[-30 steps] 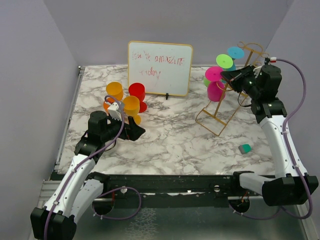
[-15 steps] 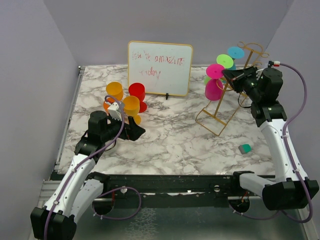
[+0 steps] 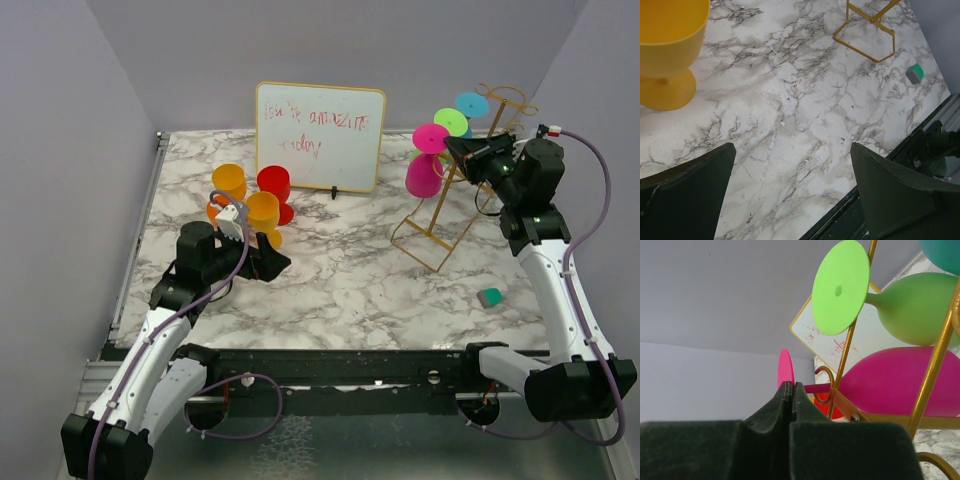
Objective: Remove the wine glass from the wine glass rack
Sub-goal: Pick up the wine glass from the wine rack.
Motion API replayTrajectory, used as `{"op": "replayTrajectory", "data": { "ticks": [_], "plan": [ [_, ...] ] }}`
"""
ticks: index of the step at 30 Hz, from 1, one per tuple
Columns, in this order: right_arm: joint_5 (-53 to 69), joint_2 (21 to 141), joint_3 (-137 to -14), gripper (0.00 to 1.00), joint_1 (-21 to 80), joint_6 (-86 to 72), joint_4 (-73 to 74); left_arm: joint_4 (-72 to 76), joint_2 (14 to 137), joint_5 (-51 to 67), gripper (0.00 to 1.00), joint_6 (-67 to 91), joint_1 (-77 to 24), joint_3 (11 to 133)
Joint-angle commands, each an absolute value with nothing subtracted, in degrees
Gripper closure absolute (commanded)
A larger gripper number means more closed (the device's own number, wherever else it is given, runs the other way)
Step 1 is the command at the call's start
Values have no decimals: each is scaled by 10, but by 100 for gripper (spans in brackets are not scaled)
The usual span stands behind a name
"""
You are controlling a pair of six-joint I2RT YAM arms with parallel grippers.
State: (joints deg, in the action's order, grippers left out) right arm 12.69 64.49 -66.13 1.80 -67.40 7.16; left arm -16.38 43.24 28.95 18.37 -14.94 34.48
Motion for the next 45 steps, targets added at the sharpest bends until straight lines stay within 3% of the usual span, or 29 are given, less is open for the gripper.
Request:
{"op": "replayTrajectory", "data": {
  "ticks": [1,27,45],
  "plan": [
    [114,643,-654,99,16,-690,36,-158,431,294,1,178,-147,350],
    [129,676,-684,99,26,-689,33,-158,431,292,1,178,-147,350],
    [10,678,-707,99,81,-683,68,-158,430,292,1,178,-147,350]
  ]
}}
